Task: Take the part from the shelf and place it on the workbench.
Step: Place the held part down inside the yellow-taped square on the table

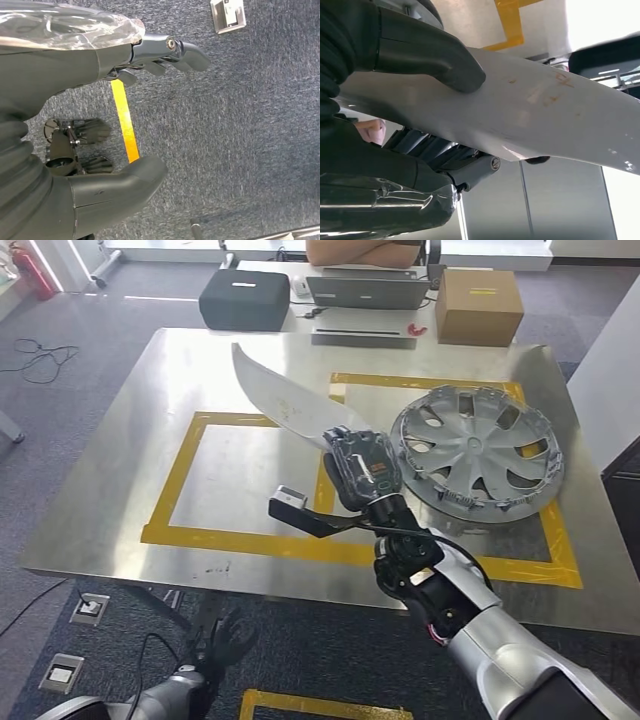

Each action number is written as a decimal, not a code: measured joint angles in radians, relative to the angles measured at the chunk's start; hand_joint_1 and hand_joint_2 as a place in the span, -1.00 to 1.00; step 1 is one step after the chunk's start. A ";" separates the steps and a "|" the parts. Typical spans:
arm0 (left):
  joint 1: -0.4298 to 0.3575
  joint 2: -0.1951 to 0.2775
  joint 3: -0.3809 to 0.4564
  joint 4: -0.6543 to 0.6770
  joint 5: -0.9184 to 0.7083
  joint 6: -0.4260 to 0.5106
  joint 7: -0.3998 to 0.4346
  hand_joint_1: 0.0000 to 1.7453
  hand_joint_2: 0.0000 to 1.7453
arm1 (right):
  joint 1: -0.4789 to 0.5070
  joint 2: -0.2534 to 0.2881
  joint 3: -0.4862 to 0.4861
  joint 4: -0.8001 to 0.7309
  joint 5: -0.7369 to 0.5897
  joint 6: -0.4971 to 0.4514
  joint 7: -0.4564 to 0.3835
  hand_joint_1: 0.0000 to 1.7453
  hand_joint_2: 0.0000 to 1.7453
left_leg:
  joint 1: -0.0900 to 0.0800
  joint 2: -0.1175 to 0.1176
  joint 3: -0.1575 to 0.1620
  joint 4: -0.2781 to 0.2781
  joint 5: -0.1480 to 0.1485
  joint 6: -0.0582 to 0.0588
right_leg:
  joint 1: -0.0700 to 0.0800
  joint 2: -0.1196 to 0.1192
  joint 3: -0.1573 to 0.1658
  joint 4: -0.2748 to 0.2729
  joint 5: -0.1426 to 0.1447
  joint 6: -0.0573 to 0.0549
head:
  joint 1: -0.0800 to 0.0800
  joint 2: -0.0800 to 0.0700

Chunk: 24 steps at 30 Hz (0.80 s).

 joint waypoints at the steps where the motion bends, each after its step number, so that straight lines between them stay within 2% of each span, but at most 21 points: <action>1: 0.000 -0.001 -0.001 0.000 0.000 0.000 0.000 -1.00 1.00 | -0.002 0.001 0.007 0.008 0.004 0.000 0.003 1.00 1.00 | 0.000 0.000 0.000 0.000 0.000 0.000 | 0.000 0.000 0.000 0.000 0.001 0.000 | 0.000 0.000; 17: -0.011 -0.029 -0.017 0.000 -0.007 0.006 0.011 -1.00 1.00 | 0.022 0.016 0.150 0.065 0.219 0.000 0.046 1.00 1.00 | 0.000 0.000 -0.002 0.000 0.004 0.002 | 0.000 0.000 -0.002 -0.003 0.005 0.001 | 0.000 0.000; 24: -0.014 -0.036 -0.018 0.000 -0.007 0.009 0.012 -1.00 1.00 | 0.050 0.021 0.191 0.066 0.246 0.011 0.038 1.00 1.00 | 0.000 0.000 -0.003 0.000 0.005 0.001 | 0.000 0.000 -0.002 -0.003 0.005 -0.001 | 0.000 0.000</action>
